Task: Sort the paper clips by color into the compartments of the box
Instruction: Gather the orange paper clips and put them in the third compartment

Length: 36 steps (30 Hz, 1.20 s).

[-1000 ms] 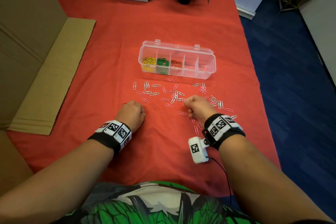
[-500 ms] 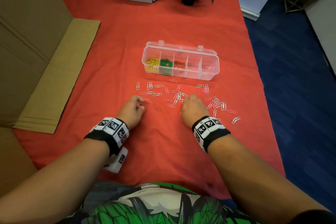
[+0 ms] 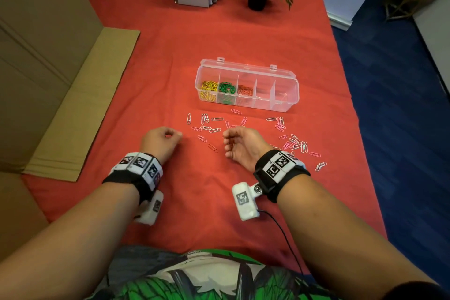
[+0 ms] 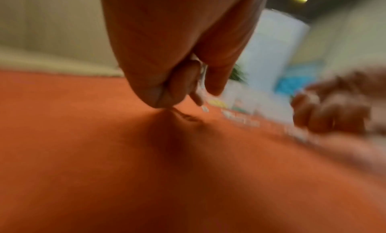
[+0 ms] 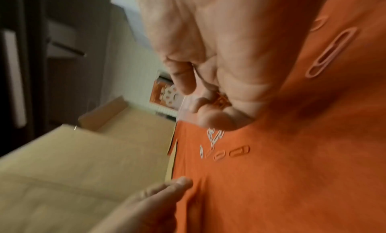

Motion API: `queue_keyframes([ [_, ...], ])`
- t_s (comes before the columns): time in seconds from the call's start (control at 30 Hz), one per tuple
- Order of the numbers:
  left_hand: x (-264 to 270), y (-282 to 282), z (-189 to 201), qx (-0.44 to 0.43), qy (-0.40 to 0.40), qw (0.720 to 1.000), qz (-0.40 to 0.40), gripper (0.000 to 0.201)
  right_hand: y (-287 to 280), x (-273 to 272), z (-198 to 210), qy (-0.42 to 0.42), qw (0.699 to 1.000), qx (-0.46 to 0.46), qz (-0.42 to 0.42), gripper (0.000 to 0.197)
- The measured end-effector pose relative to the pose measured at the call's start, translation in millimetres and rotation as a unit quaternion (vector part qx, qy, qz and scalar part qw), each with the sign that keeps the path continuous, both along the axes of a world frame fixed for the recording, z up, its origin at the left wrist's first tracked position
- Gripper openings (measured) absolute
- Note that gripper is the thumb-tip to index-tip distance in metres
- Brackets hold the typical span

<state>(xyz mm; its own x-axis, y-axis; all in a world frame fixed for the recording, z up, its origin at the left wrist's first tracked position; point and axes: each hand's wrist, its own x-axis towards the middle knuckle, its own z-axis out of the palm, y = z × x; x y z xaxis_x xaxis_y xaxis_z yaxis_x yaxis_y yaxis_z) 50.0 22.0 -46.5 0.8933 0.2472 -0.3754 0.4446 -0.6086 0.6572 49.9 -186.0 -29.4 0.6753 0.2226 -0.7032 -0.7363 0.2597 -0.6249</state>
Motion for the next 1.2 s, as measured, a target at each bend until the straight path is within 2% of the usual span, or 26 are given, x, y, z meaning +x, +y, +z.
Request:
queue_keyframes([
  [0.03,-3,2,-2,0.089,-0.012,0.995,-0.049,0.019,6,2,-1,-0.020,0.996,-0.078,0.045,0.018],
  [0.07,-5,3,-6,0.143,-0.023,0.986,-0.087,0.024,12,5,-3,-0.061,0.973,-0.191,0.118,0.015],
  [0.1,-7,4,-7,0.172,-0.034,0.978,-0.111,0.025,17,7,-3,-0.116,0.920,-0.310,0.208,0.011],
  [0.13,-8,5,-11,0.190,-0.045,0.972,-0.128,0.023,22,6,-5,-0.176,0.848,-0.407,0.290,0.009],
  [0.17,-9,4,-11,0.197,-0.047,0.969,-0.138,0.019,27,5,-8,-0.224,0.774,-0.482,0.343,0.016],
  [0.2,-10,4,-13,0.203,-0.049,0.966,-0.151,0.017,31,2,-11,-0.261,0.712,-0.533,0.375,0.024],
  [0.27,-12,3,-16,0.202,-0.043,0.965,-0.162,0.015,39,-5,-16,-0.318,0.626,-0.593,0.394,0.033],
  [0.33,-11,2,-15,0.178,-0.034,0.971,-0.157,0.016,46,-9,-20,-0.346,0.581,-0.618,0.401,0.034],
  [0.4,-10,0,-10,0.101,0.001,0.988,-0.120,0.017,49,-12,-22,-0.353,0.566,-0.626,0.404,0.033],
  [0.43,-8,-1,-6,0.014,0.033,0.996,-0.078,0.018,49,-12,-23,-0.352,0.566,-0.624,0.407,0.032],
  [0.47,-6,-3,-1,-0.095,0.063,0.993,-0.019,0.017,47,-12,-24,-0.349,0.570,-0.619,0.413,0.032],
  [0.5,-4,-4,1,-0.202,0.088,0.974,0.048,0.014,44,-13,-24,-0.345,0.576,-0.609,0.422,0.032],
  [0.57,-2,-6,9,-0.380,0.130,0.903,0.152,0.006,39,-15,-25,-0.345,0.580,-0.592,0.441,0.032],
  [0.63,1,-8,19,-0.471,0.153,0.851,0.173,0.006,34,-19,-26,-0.359,0.568,-0.582,0.458,0.031],
  [0.67,3,-9,21,-0.487,0.158,0.841,0.172,0.009,33,-22,-27,-0.364,0.566,-0.574,0.466,0.030],
  [0.7,5,-12,22,-0.491,0.162,0.838,0.174,0.010,30,-23,-27,-0.366,0.578,-0.560,0.468,0.028],
  [0.73,8,-16,23,-0.478,0.168,0.845,0.172,0.013,27,-23,-27,-0.357,0.608,-0.537,0.463,0.026],
  [0.8,17,-28,25,-0.442,0.175,0.867,0.146,0.025,16,-19,-24,-0.313,0.700,-0.487,0.418,0.019],
  [0.87,30,-45,32,-0.426,0.164,0.883,0.105,0.028,-1,-11,-21,-0.251,0.793,-0.447,0.329,0.016],
  [0.97,57,-76,54,-0.432,0.131,0.891,0.047,0.022,-31,1,-16,-0.154,0.890,-0.382,0.193,0.026],
  [1.03,79,-97,70,-0.450,0.116,0.885,0.014,0.018,-49,7,-9,-0.100,0.939,-0.313,0.102,0.026],
  [1.1,99,-117,83,-0.461,0.114,0.880,-0.012,0.018,-65,11,2,-0.064,0.974,-0.215,-0.012,0.030],
  [1.2,119,-138,92,-0.444,0.098,0.891,0.003,0.017,-86,18,17,-0.031,0.986,-0.100,-0.130,0.027],
])
